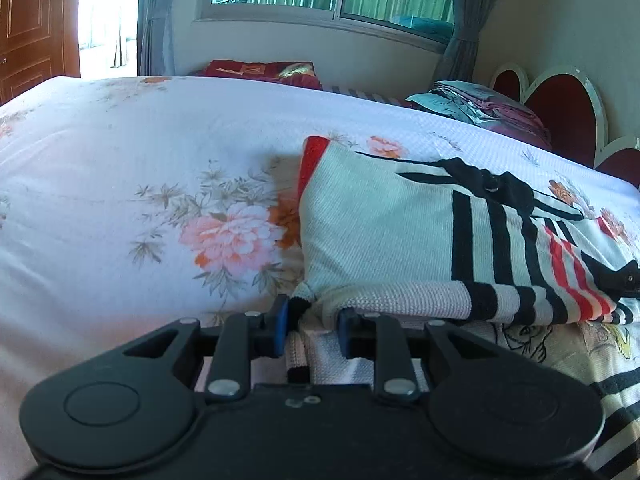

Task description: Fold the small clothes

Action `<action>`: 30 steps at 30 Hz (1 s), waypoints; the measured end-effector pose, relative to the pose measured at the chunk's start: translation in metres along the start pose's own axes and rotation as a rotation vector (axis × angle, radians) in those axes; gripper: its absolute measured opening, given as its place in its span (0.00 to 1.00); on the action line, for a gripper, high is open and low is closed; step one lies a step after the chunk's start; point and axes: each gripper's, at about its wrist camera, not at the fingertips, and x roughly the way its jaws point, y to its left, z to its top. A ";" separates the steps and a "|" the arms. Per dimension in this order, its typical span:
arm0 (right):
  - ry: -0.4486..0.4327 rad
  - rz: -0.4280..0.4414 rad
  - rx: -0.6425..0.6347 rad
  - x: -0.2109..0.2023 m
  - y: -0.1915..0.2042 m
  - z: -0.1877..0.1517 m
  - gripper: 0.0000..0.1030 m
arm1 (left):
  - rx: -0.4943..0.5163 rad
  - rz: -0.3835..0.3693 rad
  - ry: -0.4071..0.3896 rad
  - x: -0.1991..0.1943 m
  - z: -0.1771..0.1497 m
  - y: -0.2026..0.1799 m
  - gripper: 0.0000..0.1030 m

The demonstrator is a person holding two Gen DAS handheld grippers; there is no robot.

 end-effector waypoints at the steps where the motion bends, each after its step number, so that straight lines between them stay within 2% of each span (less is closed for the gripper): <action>1: -0.003 -0.006 0.005 -0.001 -0.001 0.001 0.20 | -0.016 -0.001 0.004 0.001 -0.001 0.001 0.22; 5: -0.003 -0.007 0.012 -0.004 -0.004 -0.001 0.20 | -0.008 0.011 0.004 0.003 -0.003 -0.002 0.22; 6: -0.017 -0.012 0.003 -0.006 -0.003 -0.001 0.17 | -0.008 0.011 0.006 0.003 -0.003 -0.002 0.22; 7: -0.045 -0.012 -0.009 -0.012 -0.001 0.000 0.07 | -0.012 0.007 0.010 0.002 -0.002 -0.002 0.22; 9: -0.107 -0.028 -0.068 -0.021 0.005 0.001 0.07 | -0.018 0.002 0.016 0.002 -0.001 -0.001 0.22; 10: -0.111 -0.058 -0.110 -0.021 0.007 -0.001 0.07 | -0.015 0.003 0.016 0.002 -0.001 -0.001 0.22; 11: -0.082 -0.081 -0.141 -0.014 0.006 -0.003 0.07 | -0.010 0.006 0.016 0.003 -0.001 -0.002 0.22; 13: -0.007 -0.088 -0.107 -0.001 -0.005 -0.006 0.08 | 0.002 0.013 0.018 0.003 -0.001 -0.004 0.23; 15: -0.001 -0.061 -0.042 -0.003 -0.014 -0.006 0.08 | -0.001 0.008 0.025 0.000 0.000 -0.005 0.25; 21: 0.001 0.052 0.055 -0.018 -0.027 0.003 0.41 | -0.051 -0.038 0.024 -0.024 0.002 0.003 0.32; 24: 0.006 0.076 0.089 -0.018 -0.032 0.005 0.46 | -0.067 -0.044 0.007 -0.038 0.006 0.005 0.37; 26: 0.016 0.064 0.102 -0.012 -0.035 0.007 0.46 | -0.092 -0.046 -0.003 -0.040 0.014 0.007 0.46; 30: 0.014 0.073 0.133 0.001 -0.038 0.013 0.45 | -0.118 -0.059 -0.007 -0.028 0.036 0.003 0.56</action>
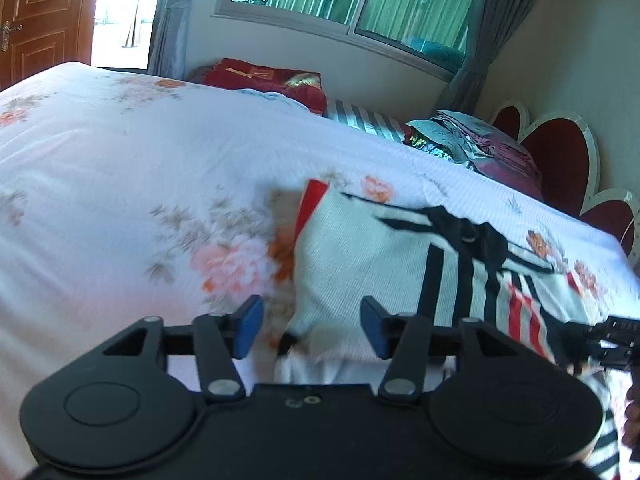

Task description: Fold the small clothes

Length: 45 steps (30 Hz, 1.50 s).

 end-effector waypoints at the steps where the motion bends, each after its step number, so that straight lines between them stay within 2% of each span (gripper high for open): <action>1: 0.000 -0.005 -0.012 0.003 0.000 0.001 0.45 | -0.002 -0.011 0.012 0.008 0.005 -0.002 0.57; 4: -0.006 -0.026 -0.060 0.009 0.006 0.004 0.45 | -0.010 -0.012 0.048 0.043 0.019 -0.007 0.57; 5: -0.012 -0.036 -0.081 0.011 0.009 0.004 0.41 | -0.023 -0.010 0.053 0.053 0.022 -0.007 0.55; 7: -0.018 -0.066 -0.131 0.013 0.014 0.005 0.17 | -0.052 -0.006 0.064 0.074 0.029 -0.006 0.52; 10: -0.041 -0.075 -0.172 0.013 0.016 0.006 0.07 | -0.096 -0.006 0.084 0.099 0.038 0.000 0.41; 12: -0.077 -0.073 -0.213 0.009 0.021 0.006 0.05 | -0.136 -0.014 0.079 0.110 0.042 0.006 0.35; 13: -0.104 -0.076 -0.241 0.006 0.024 0.006 0.04 | -0.146 -0.016 0.070 0.113 0.044 0.008 0.29; 16: -0.190 -0.098 -0.355 -0.001 0.041 0.007 0.04 | -0.138 -0.010 0.034 0.117 0.049 0.008 0.12; 17: -0.216 -0.119 -0.394 -0.002 0.045 0.007 0.04 | -0.135 -0.006 0.020 0.117 0.049 0.008 0.11; 19: -0.226 -0.184 -0.428 0.004 0.045 0.006 0.04 | -0.148 0.005 0.008 0.118 0.047 0.009 0.11; 22: -0.098 -0.239 -0.324 0.029 0.018 0.004 0.03 | -0.158 0.027 0.008 0.124 0.044 0.014 0.12; 25: -0.099 -0.227 -0.301 0.027 0.012 0.004 0.03 | -0.138 0.046 0.007 0.122 0.048 0.011 0.21; 28: -0.155 -0.241 -0.305 0.013 0.014 0.011 0.03 | -0.132 0.062 -0.026 0.107 0.052 0.011 0.24; 32: -0.194 -0.201 -0.319 0.000 0.026 0.015 0.04 | -0.090 0.024 -0.063 0.079 0.052 -0.003 0.25; 34: -0.191 -0.167 -0.335 0.001 0.038 0.013 0.07 | -0.046 -0.014 -0.053 0.067 0.045 -0.016 0.25; 40: -0.091 -0.082 -0.350 0.021 0.064 -0.006 0.11 | 0.072 -0.112 0.011 0.047 0.001 -0.059 0.25; 43: -0.062 -0.072 -0.360 0.026 0.069 -0.015 0.12 | 0.115 -0.120 0.037 0.045 -0.019 -0.070 0.28; 45: -0.035 -0.092 -0.391 0.032 0.070 -0.022 0.15 | 0.109 -0.115 0.072 0.052 -0.031 -0.068 0.28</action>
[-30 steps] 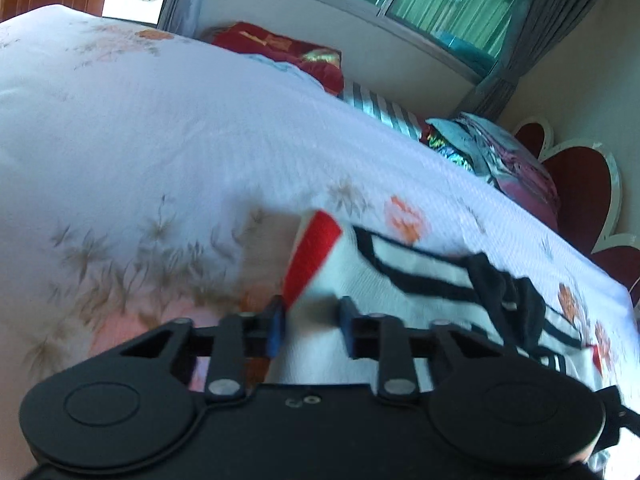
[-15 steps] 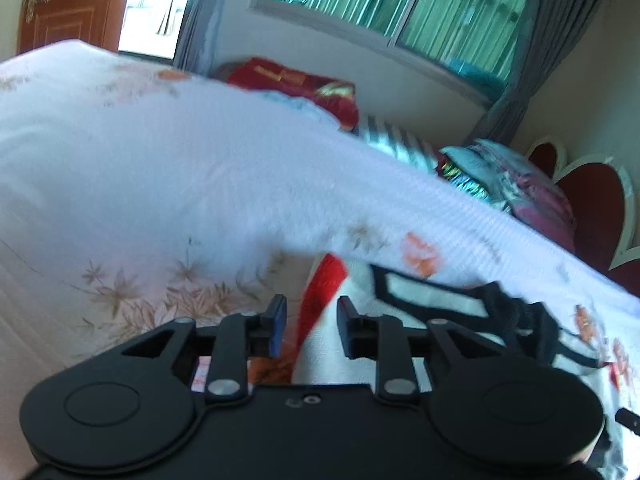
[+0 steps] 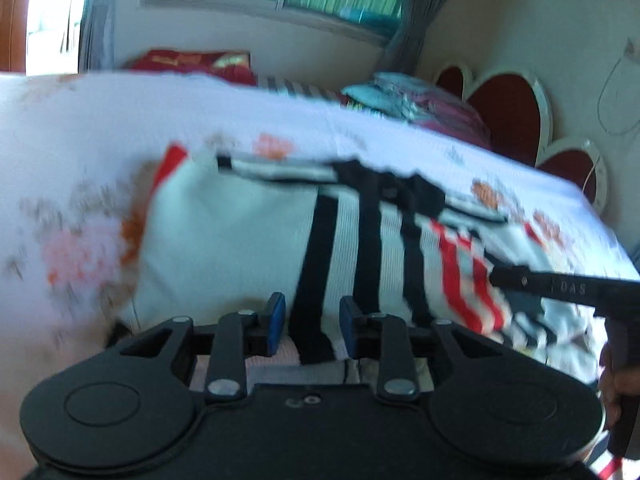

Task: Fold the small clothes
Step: 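Grasp the hem with both grippers and fold it up toward the collar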

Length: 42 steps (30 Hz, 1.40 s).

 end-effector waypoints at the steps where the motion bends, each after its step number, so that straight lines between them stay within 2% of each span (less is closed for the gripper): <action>1: 0.021 -0.032 -0.025 0.005 -0.001 -0.004 0.15 | -0.013 -0.004 -0.011 0.002 -0.006 0.004 0.30; 7: 0.016 -0.050 -0.004 -0.004 -0.008 0.000 0.17 | 0.006 0.009 -0.032 -0.010 -0.002 0.002 0.30; 8: 0.000 -0.050 -0.011 -0.006 -0.006 0.000 0.21 | 0.015 0.007 -0.046 -0.012 -0.002 0.001 0.32; 9: -0.001 -0.060 -0.019 -0.005 -0.005 0.000 0.36 | 0.032 0.017 -0.041 -0.011 -0.003 0.000 0.32; 10: 0.023 -0.090 -0.027 0.001 -0.005 -0.002 0.42 | 0.037 0.027 -0.014 -0.005 -0.004 0.002 0.33; 11: 0.046 -0.111 -0.031 0.006 -0.007 -0.003 0.44 | 0.012 0.023 -0.007 -0.002 -0.006 0.007 0.34; 15: 0.029 -0.089 0.005 -0.004 -0.011 -0.002 0.44 | -0.022 0.029 0.009 -0.004 0.001 0.006 0.33; 19: 0.016 -0.055 0.023 -0.011 -0.004 0.001 0.44 | -0.042 0.036 0.028 -0.006 0.008 -0.001 0.38; 25: 0.006 -0.036 0.003 -0.011 0.013 0.004 0.44 | -0.020 0.027 0.016 -0.004 0.020 -0.023 0.44; 30: 0.020 -0.025 -0.013 -0.005 0.021 0.003 0.44 | 0.016 0.032 0.039 0.010 0.020 -0.038 0.48; 32: 0.033 -0.032 -0.011 -0.004 0.018 0.000 0.44 | 0.019 0.047 0.063 0.018 0.016 -0.037 0.49; 39: 0.052 -0.102 -0.013 -0.014 -0.004 -0.010 0.44 | 0.031 0.066 0.054 0.017 0.013 -0.038 0.49; 42: 0.029 -0.042 0.004 -0.029 -0.002 -0.011 0.44 | 0.019 0.065 0.045 0.008 0.012 -0.042 0.49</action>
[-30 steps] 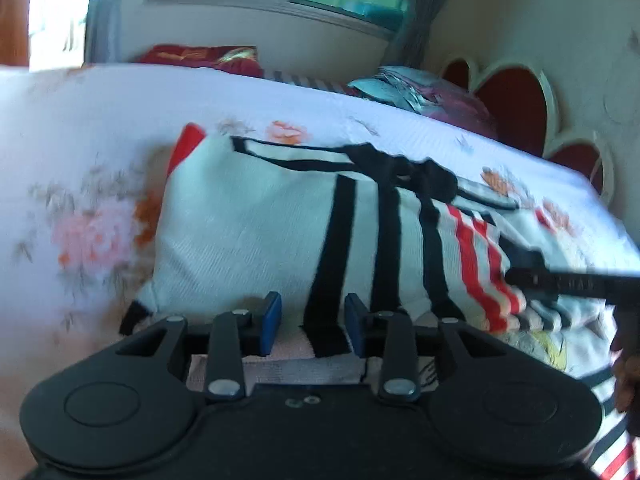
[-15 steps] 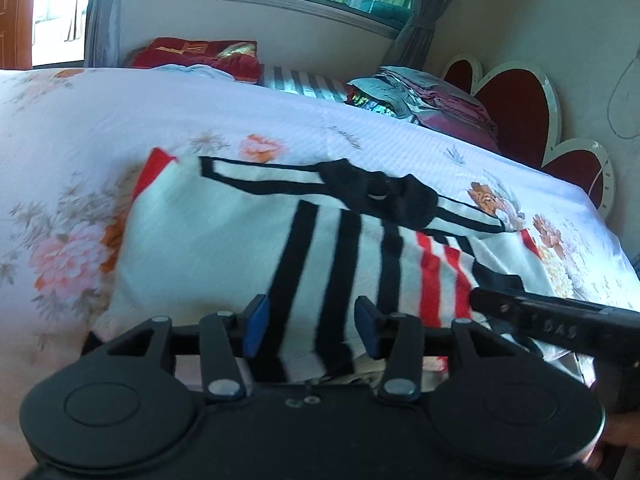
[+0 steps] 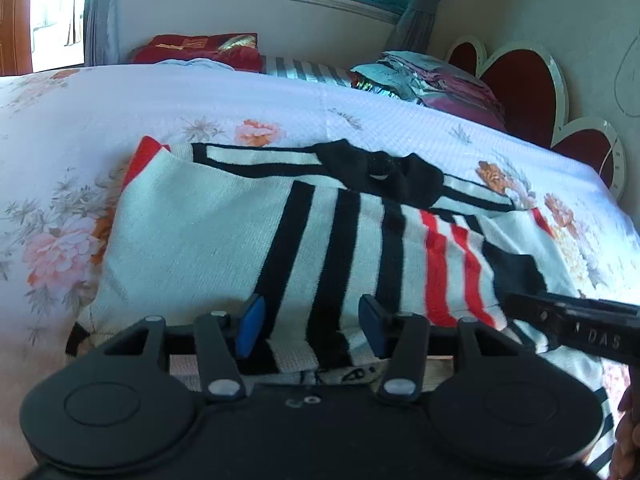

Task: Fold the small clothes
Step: 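Grasp the hem with both grippers and fold it up toward the collar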

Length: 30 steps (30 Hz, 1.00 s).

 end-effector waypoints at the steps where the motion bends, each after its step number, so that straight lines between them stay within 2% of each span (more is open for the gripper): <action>1: 0.000 0.007 -0.016 -0.003 0.004 -0.001 0.44 | 0.002 -0.005 -0.003 -0.004 -0.001 -0.002 0.49; 7: 0.011 0.065 -0.068 -0.016 0.022 -0.014 0.44 | 0.026 -0.031 -0.008 -0.021 -0.011 -0.025 0.50; 11: 0.035 0.107 -0.096 -0.023 0.031 -0.028 0.44 | 0.039 -0.045 0.017 -0.030 -0.028 -0.036 0.50; 16: 0.087 0.115 -0.169 -0.027 0.031 -0.057 0.44 | 0.058 -0.001 0.066 -0.032 -0.057 -0.032 0.51; 20: 0.088 0.085 -0.262 -0.037 0.021 -0.080 0.44 | 0.136 0.056 0.046 -0.044 -0.077 -0.027 0.51; 23: 0.075 0.033 -0.305 -0.047 0.004 -0.090 0.44 | 0.152 0.097 0.042 -0.059 -0.091 -0.010 0.53; 27: 0.071 0.001 -0.269 -0.060 -0.018 -0.094 0.44 | 0.107 0.140 0.050 -0.079 -0.102 0.011 0.52; 28: 0.071 0.004 -0.254 -0.064 -0.018 -0.093 0.44 | 0.092 0.145 0.055 -0.084 -0.101 0.011 0.49; 30: 0.054 0.049 -0.226 -0.074 -0.011 -0.091 0.44 | 0.066 0.127 0.043 -0.096 -0.101 0.007 0.49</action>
